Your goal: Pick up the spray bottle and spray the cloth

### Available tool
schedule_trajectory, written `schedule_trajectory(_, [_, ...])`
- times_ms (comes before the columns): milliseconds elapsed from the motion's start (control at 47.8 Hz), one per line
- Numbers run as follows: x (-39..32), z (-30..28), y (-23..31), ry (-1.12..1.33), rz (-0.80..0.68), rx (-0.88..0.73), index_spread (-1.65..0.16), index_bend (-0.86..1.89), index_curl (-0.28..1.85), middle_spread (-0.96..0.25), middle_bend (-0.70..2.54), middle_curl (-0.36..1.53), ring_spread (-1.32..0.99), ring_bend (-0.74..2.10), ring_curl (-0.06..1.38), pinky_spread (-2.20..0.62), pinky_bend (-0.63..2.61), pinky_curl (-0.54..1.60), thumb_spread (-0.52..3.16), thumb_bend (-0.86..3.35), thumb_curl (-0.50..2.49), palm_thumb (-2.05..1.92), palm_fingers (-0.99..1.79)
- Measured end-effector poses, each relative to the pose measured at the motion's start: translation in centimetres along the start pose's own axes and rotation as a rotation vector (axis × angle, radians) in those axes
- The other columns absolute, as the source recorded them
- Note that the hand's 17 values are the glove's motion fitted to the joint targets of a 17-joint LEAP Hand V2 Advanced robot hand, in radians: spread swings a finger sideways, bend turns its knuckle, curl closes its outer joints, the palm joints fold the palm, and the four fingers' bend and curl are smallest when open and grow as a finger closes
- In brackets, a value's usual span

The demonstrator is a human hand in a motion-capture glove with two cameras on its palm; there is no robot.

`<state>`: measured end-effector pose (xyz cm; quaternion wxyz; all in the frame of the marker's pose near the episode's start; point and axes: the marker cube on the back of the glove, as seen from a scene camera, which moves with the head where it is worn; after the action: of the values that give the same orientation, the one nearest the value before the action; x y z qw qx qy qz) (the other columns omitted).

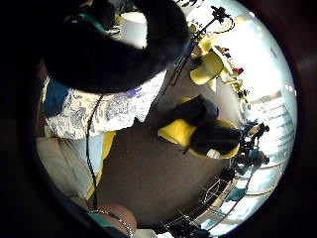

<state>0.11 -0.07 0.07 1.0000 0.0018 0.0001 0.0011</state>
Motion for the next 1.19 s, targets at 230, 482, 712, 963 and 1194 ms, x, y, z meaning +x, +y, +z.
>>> schedule_trajectory(230, [0.5,-0.1,0.4,0.018,0.011,-0.012,-0.36,0.15,0.15,0.00,0.20,0.15,-0.05,0.41,0.19,0.17,0.46,0.22,0.85,0.20,0.14,0.45,0.48])
schedule_trajectory(482, [1.3,-1.2,0.9,0.043,0.025,0.007,-0.40,0.15,0.20,0.00,0.21,0.22,-0.05,0.37,0.22,0.20,0.44,0.27,1.02,0.12,0.20,0.49,0.43])
schedule_trajectory(712, [1.7,-0.7,0.7,0.011,0.075,0.002,-0.40,0.13,0.22,0.00,0.24,0.28,-0.05,0.28,0.22,0.21,0.38,0.28,1.07,0.06,0.23,0.52,0.36])
schedule_trajectory(963, [3.8,2.0,1.2,-0.298,0.197,0.111,-0.39,0.09,0.19,0.01,0.24,0.30,-0.04,0.35,0.26,0.21,0.42,0.31,1.04,-0.01,0.26,0.54,0.30])
schedule_trajectory(1194, [8.2,7.1,-1.1,-0.787,0.180,0.163,-0.36,0.10,0.17,0.03,0.25,0.32,-0.03,0.41,0.29,0.20,0.43,0.32,0.99,-0.01,0.30,0.64,0.32])
